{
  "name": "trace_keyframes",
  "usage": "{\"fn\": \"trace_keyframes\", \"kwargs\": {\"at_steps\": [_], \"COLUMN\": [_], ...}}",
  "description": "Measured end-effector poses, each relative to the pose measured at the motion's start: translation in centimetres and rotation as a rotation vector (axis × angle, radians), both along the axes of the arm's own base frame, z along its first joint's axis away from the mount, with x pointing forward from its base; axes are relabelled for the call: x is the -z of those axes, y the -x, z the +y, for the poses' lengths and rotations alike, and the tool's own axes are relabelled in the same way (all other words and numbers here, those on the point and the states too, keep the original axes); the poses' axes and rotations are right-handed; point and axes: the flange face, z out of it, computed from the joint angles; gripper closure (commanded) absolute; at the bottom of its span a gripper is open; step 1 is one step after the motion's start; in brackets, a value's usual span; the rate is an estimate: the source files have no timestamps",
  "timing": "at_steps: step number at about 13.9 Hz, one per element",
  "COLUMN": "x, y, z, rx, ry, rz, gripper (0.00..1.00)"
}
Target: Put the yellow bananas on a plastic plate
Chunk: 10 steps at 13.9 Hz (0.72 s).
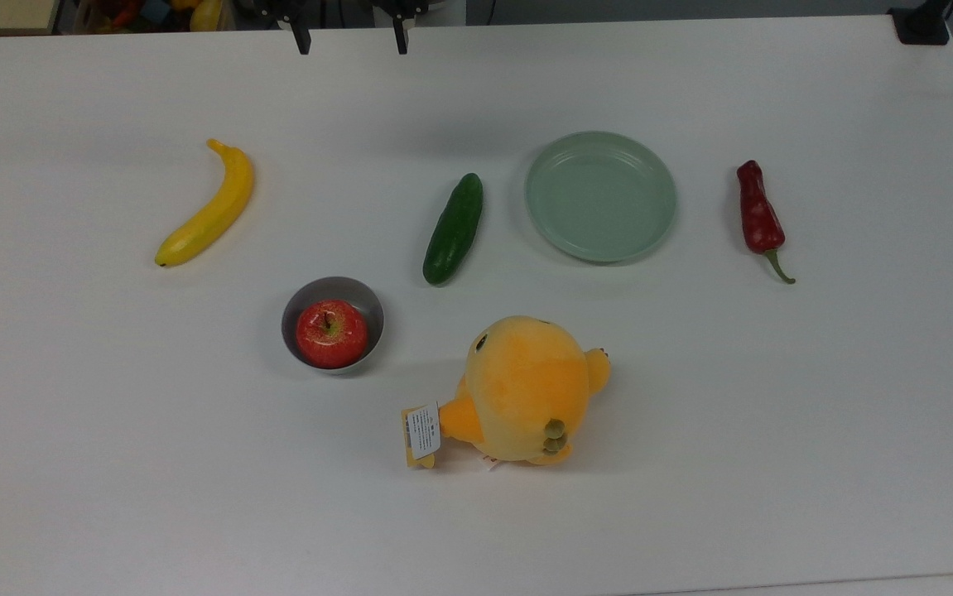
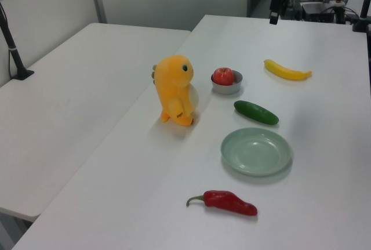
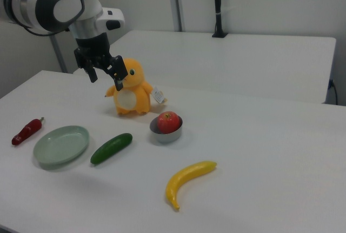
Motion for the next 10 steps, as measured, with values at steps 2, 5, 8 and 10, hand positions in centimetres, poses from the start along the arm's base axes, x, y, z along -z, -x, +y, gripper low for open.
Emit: {"fn": "trace_keyframes", "kwargs": {"at_steps": [2,5,8,10], "x": [0.12,0.49,0.8,0.72], "y": [0.01,0.07,0.11,0.15], "z": [0.02,0.06,0.06,-0.08], "rx": [-0.001,-0.001,-0.001,0.001], "ry": [0.0,0.0,0.0,0.0], "rz": [0.002,0.01,0.016,0.015], "gripper": [0.0,0.0,0.0,0.0]}}
